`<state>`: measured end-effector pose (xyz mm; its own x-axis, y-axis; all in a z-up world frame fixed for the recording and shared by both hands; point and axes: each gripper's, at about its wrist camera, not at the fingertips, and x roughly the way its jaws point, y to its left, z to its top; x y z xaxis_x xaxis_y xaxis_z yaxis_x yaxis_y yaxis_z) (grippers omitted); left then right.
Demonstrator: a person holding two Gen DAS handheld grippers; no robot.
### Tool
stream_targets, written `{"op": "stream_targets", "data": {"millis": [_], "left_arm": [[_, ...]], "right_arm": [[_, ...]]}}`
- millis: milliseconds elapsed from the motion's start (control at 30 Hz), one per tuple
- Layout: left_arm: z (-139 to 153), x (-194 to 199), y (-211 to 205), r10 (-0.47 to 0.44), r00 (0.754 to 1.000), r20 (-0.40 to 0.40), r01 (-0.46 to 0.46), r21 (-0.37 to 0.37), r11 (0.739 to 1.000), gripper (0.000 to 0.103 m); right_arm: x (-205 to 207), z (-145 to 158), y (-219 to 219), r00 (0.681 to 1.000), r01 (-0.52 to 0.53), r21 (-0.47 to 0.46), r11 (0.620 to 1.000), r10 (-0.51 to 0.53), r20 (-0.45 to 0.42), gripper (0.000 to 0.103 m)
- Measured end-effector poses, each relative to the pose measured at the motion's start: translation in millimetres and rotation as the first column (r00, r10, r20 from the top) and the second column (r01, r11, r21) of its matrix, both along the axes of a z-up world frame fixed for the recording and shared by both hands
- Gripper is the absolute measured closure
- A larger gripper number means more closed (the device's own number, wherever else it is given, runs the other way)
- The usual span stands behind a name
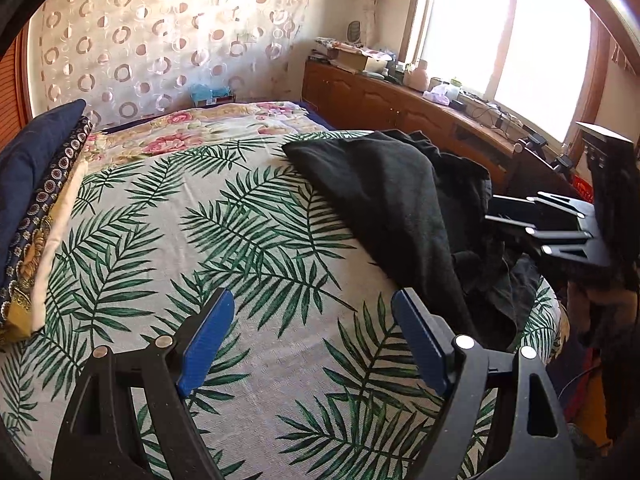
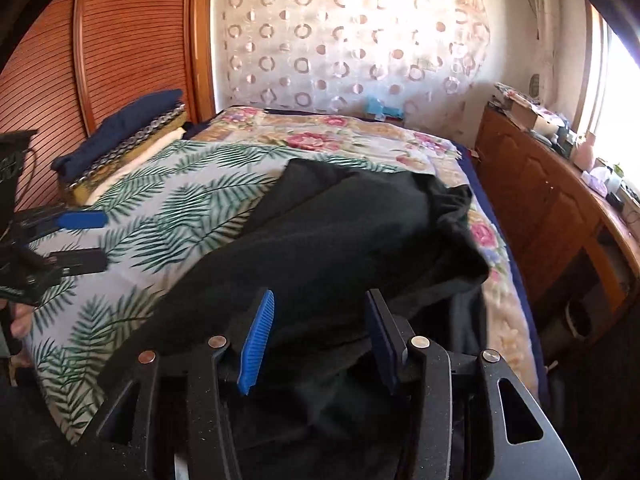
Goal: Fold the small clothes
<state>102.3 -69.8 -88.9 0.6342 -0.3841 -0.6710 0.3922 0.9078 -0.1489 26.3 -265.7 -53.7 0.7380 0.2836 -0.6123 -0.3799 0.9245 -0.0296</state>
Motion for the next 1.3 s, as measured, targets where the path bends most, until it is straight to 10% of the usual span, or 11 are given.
{"op": "stream_targets", "data": {"millis": [833, 967, 1300], "left_arm": [[-2.1, -5.6, -1.6, -0.011, 1.000, -0.012, 0.011, -0.005, 1.000, 0.020], [-3.4, -6.8, -4.8, -0.018, 1.000, -0.016, 0.018, -0.001, 1.000, 0.020], [-4.7, -8.7, -17.6, -0.048, 0.999, -0.026, 0.049, 0.017, 0.999, 0.020]], "right_arm": [[-18.1, -7.3, 7.0, 0.997, 0.024, 0.019, 1.000, -0.023, -0.073, 0.054], [-20.0, -4.4, 0.9, 0.999, 0.019, 0.012, 1.000, -0.019, -0.041, 0.095], [-55.7, 29.7, -82.1, 0.997, 0.080, 0.071, 0.994, -0.081, 0.011, 0.097]]}}
